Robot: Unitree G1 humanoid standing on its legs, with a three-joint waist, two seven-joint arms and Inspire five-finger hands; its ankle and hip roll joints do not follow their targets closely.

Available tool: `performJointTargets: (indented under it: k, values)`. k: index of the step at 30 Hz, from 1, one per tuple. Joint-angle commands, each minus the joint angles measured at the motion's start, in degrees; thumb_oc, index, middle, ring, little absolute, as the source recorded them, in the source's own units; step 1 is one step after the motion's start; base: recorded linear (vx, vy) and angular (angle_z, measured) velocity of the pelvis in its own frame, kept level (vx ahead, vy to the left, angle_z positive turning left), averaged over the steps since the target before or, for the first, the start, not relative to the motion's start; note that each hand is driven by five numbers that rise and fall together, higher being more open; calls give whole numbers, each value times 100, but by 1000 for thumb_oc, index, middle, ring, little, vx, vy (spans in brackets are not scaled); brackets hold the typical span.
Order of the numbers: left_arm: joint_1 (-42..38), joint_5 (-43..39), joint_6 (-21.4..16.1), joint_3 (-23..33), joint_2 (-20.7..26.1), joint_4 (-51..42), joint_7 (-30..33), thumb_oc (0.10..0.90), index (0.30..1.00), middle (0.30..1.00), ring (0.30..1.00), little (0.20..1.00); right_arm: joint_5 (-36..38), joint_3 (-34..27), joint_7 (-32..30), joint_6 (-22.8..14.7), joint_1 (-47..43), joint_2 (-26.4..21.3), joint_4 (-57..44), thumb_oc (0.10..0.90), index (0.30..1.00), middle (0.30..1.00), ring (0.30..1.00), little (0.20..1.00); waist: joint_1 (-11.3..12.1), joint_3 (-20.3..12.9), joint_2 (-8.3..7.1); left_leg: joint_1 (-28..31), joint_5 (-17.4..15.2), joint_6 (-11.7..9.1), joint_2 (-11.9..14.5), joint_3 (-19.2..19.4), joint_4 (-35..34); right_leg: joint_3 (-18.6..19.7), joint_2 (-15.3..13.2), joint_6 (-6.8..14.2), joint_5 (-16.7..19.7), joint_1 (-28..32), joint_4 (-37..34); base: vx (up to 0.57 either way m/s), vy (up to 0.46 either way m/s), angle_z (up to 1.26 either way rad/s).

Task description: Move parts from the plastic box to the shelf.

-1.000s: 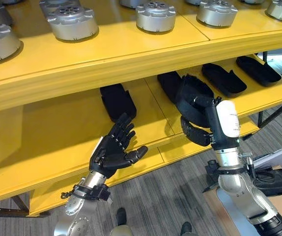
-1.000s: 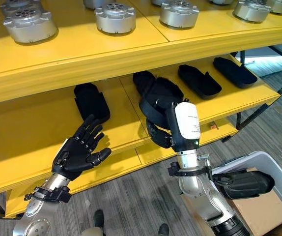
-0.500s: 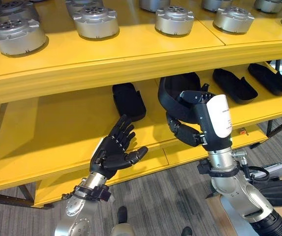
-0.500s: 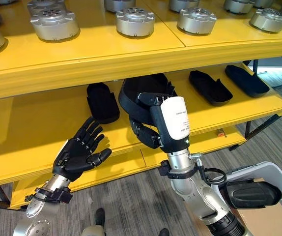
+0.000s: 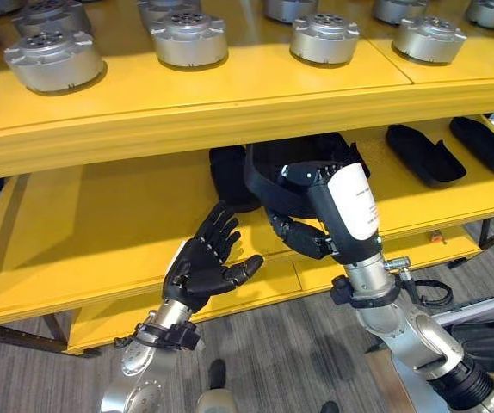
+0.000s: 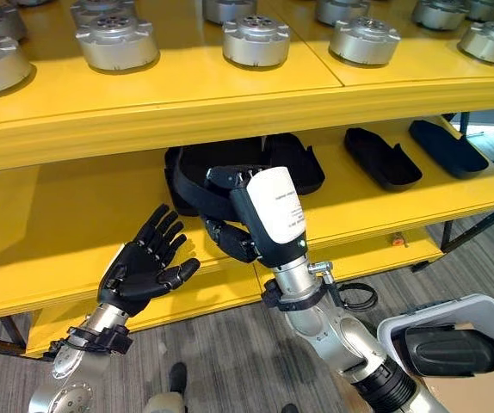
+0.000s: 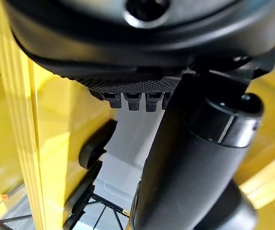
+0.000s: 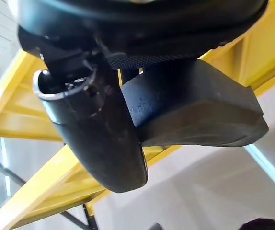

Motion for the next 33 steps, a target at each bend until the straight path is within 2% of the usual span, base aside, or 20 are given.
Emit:
performJointTargets:
  k: [1, 5, 6, 7, 8, 10, 11, 12, 13, 14, 15, 16, 19, 25, 26, 28, 30, 33]
  values:
    - [-596, 151, -717, -153, 68, -406, -139, 900, 1000, 1000, 1000, 1000, -362, -227, -354, -644, -1214, 155, -418, 400, 300, 300, 300, 300, 132, -224, 103, 725, -818, 84, 196, 405, 140, 94, -21, 149, 121, -128, 5, 41, 229, 10]
    - [-626, 127, -636, -183, 66, -268, -463, 900, 1000, 1000, 1000, 1000, -463, -267, -370, -625, -1117, 278, -409, 400, 300, 300, 300, 300, 182, -237, 89, 777, -868, 216, -4, 472, 120, -4, -316, 246, 546, -208, -17, 67, 267, 14]
    - [-534, 175, -646, -139, 39, -224, -577, 900, 1000, 1000, 1000, 1000, -465, -277, -315, -790, -1015, 465, -386, 400, 300, 300, 300, 300, 250, -264, 121, 906, -851, 242, -80, 634, -16, -340, -476, 292, 910, -318, 1, 73, 311, -7]
    - [-518, 214, -670, -131, 44, -220, -570, 900, 1000, 1000, 1000, 1000, -475, -263, -313, -861, -995, 518, -357, 400, 300, 300, 300, 300, 254, -264, 124, 938, -868, 265, -101, 685, -38, -447, -509, 317, 1020, -358, 69, 69, 306, -27]
    - [-506, 272, -702, -133, 62, -218, -561, 900, 1000, 1000, 1000, 1000, -503, -245, -348, -958, -961, 574, -297, 400, 300, 300, 300, 300, 245, -267, 143, 973, -907, 316, -135, 726, -62, -477, -476, 322, 958, -415, 264, 34, 180, -44]
    - [-586, 283, -706, -179, 106, -187, -496, 900, 1000, 1000, 1000, 1000, -512, -248, -404, -1019, -850, 563, -295, 400, 300, 300, 300, 300, 153, -324, 160, 885, -929, 433, -239, 623, -69, -254, -121, 192, 525, -469, 558, 47, 180, -39]
    - [-675, 180, -667, -202, 107, -184, -375, 900, 1000, 1000, 1000, 1000, -535, -303, -441, -1080, -653, 473, -437, 400, 300, 300, 300, 300, 17, -381, 155, 752, -938, 582, -370, 447, -69, 88, 476, -23, -58, -612, 1010, 52, 143, -3]
    - [-685, 156, -686, -206, 103, -171, -355, 900, 1000, 1000, 1000, 1000, -539, -315, -443, -1092, -620, 458, -460, 400, 300, 300, 300, 300, -1, -390, 151, 737, -944, 600, -388, 426, -69, 135, 555, -52, -149, -644, 1102, 40, 128, 29]
    - [-722, 108, -677, -207, 93, -161, -342, 900, 1000, 1000, 1000, 1000, -531, -327, -463, -1080, -578, 409, -493, 400, 300, 300, 300, 300, -47, -416, 140, 670, -933, 631, -449, 361, -69, 273, 807, -170, -365, -683, 1207, 36, 58, 49]
    - [-764, 128, -673, -241, 43, -142, -351, 900, 1000, 1000, 1000, 1000, -552, -312, -495, -1023, -567, 379, -500, 400, 300, 300, 300, 300, -122, -429, 125, 632, -919, 649, -542, 247, -69, 507, 1198, -348, -612, -704, 1301, 66, 44, 43]
    - [-924, 155, -567, -370, -1, -148, -391, 900, 1000, 1000, 1000, 1000, -716, -297, -522, -792, -600, 339, -447, 400, 300, 300, 300, 300, -271, -424, 84, 600, -888, 680, -776, -128, -56, 1084, 1663, -557, -744, -716, 1210, 69, -5, 75]
    - [-991, 92, -532, -420, -17, -84, -481, 900, 1000, 1000, 1000, 1000, -778, -329, -681, -808, -587, 201, -309, 400, 300, 300, 300, 300, -326, -425, 80, 525, -865, 685, -891, -390, -13, 1298, 1730, -652, -723, -692, 1056, 37, -46, 135]
    - [-920, -152, -406, -352, -102, -13, -768, 900, 1000, 1000, 1000, 1000, -780, -408, -811, -875, -506, 4, -218, 400, 300, 300, 300, 300, -329, -453, 84, 490, -849, 670, -955, -578, 4, 1400, 1727, -691, -642, -585, 812, 6, -66, 135]
    - [-777, -53, -385, -323, -130, -22, -844, 900, 1000, 1000, 1000, 1000, -723, -473, -808, -906, -339, -98, -275, 400, 300, 300, 300, 300, -358, -512, 90, 495, -811, 648, -963, -620, 5, 1452, 1738, -693, -530, -505, 630, 15, -75, 7]
    - [-723, -53, -305, -338, -130, -73, -851, 900, 1000, 1000, 1000, 1000, -845, -451, -895, -852, -132, -155, -377, 400, 300, 300, 300, 300, -463, -515, 141, 541, -942, 642, -983, -421, 122, 1442, 1709, -704, -589, -446, 584, 1, -131, -1]
    - [-765, -75, -222, -343, -122, -78, -916, 900, 1000, 1000, 1000, 1000, -898, -461, -946, -778, -129, -186, -365, 400, 300, 300, 300, 300, -514, -498, 160, 557, -973, 622, -940, -200, 175, 1347, 1662, -695, -585, -446, 575, -38, -62, 15]
    - [-870, 10, -164, -460, -104, -59, -1061, 900, 1000, 1000, 1000, 1000, -978, -511, -1004, -611, -105, -241, -339, 400, 300, 300, 300, 300, -652, -460, 209, 567, -993, 520, -765, 264, 288, 1126, 1549, -682, -566, -442, 586, -126, 49, 47]
    - [-883, 59, -226, -542, -70, -103, -968, 900, 1000, 1000, 1000, 1000, -946, -418, -1003, -533, -253, -241, -212, 400, 300, 300, 300, 300, -671, -442, 239, 589, -948, 424, -592, 237, 331, 1117, 1469, -708, -620, -428, 664, -53, 87, 51]
